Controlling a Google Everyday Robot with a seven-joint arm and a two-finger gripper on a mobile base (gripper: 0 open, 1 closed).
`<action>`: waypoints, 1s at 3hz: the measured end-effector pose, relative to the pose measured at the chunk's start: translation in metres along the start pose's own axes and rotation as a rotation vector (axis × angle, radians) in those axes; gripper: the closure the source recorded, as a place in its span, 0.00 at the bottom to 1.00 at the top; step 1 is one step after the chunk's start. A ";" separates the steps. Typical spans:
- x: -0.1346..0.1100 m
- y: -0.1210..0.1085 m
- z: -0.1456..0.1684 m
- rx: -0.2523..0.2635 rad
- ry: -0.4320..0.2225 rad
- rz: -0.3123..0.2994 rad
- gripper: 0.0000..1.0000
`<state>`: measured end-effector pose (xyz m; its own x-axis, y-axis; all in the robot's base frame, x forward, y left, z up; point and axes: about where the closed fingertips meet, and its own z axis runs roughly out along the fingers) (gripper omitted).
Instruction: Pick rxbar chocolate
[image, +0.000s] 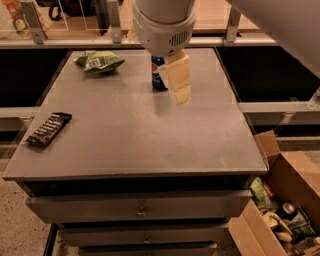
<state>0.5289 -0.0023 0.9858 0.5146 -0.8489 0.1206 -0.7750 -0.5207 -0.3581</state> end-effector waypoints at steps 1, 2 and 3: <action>-0.017 -0.014 0.004 -0.011 0.017 -0.098 0.00; -0.043 -0.033 0.021 -0.040 0.020 -0.240 0.00; -0.076 -0.049 0.051 -0.090 -0.009 -0.375 0.00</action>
Offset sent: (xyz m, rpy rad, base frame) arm 0.0180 0.0936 -0.0347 -0.2389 0.0502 0.3729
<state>0.5461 0.0924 0.9463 0.7714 -0.5973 0.2195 -0.5611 -0.8012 -0.2080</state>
